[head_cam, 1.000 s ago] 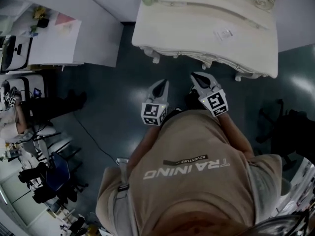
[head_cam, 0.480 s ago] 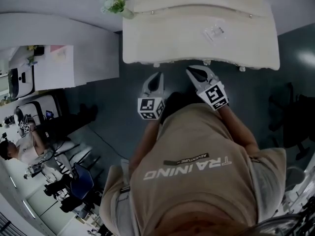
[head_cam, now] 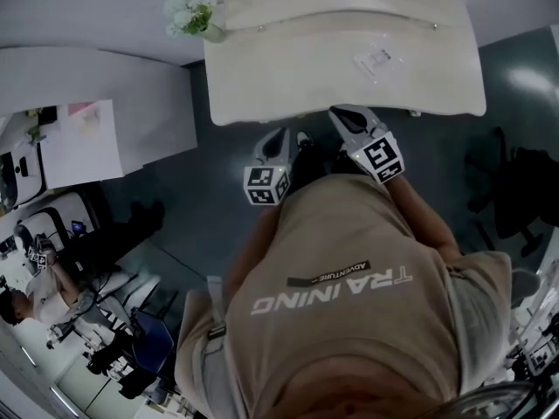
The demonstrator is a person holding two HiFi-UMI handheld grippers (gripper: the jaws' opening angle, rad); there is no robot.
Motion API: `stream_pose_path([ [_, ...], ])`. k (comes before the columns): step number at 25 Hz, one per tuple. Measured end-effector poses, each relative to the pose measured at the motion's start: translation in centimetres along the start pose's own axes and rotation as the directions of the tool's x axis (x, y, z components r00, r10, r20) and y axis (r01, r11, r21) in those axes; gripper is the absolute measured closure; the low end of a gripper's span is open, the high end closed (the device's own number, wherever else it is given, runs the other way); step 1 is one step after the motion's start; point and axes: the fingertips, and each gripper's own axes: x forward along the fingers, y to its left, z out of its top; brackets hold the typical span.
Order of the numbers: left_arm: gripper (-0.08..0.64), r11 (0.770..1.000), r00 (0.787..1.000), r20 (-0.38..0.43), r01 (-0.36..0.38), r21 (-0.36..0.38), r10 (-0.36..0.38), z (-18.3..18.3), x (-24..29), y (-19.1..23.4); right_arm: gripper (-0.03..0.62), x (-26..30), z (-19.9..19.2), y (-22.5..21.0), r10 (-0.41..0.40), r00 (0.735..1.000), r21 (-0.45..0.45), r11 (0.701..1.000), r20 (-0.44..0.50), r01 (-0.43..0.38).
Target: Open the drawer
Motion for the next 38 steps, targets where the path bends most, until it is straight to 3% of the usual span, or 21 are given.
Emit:
stream_pose_path([
  [8, 0.551, 0.992, 0.989, -0.085, 0.114, -0.052, -0.118, -3.2, 1.6, 3.5, 0.589, 4.0, 1.3, -0.3, -0.088, 0.995, -0.003, 0.996, -0.039, 0.088],
  [15, 0.551, 0.966, 0.96, -0.199, 0.157, -0.203, -0.198, -7.5, 4.3, 3.9, 0.589, 3.7, -0.6, -0.7, -0.107, 0.991, 0.025, 0.994, -0.087, 0.109],
  [19, 0.549, 0.943, 0.953, -0.244, 0.097, -0.319, -0.181, -10.2, 7.0, 3.7, 0.589, 2.2, -1.2, -2.7, -0.133, 0.989, 0.041, 0.99, -0.071, 0.136],
  [21, 0.543, 0.941, 0.95, -0.266, 0.07, -0.331, -0.164, -11.3, 8.7, 3.5, 0.589, 1.3, -1.9, -3.9, -0.153, 0.985, 0.048, 0.986, -0.074, 0.157],
  [23, 0.438, 0.936, 0.946, -0.286, 0.044, -0.348, -0.151, -12.4, 10.5, 3.6, 0.589, 0.5, -2.8, -4.8, -0.162, 0.983, 0.069, 0.983, -0.083, 0.168],
  [27, 0.422, 0.892, 0.943, -0.302, -0.015, -0.453, -0.138, -14.6, 13.7, 4.1, 0.589, -0.6, -4.9, -5.5, -0.153, 0.983, 0.081, 0.983, -0.105, 0.162],
  [38, 0.42, 0.902, 0.911, -0.412, -0.169, -0.398, -0.011, -17.2, 17.1, 5.4, 0.589, -1.7, -5.3, -8.9, -0.187, 0.98, 0.059, 0.98, -0.065, 0.191],
])
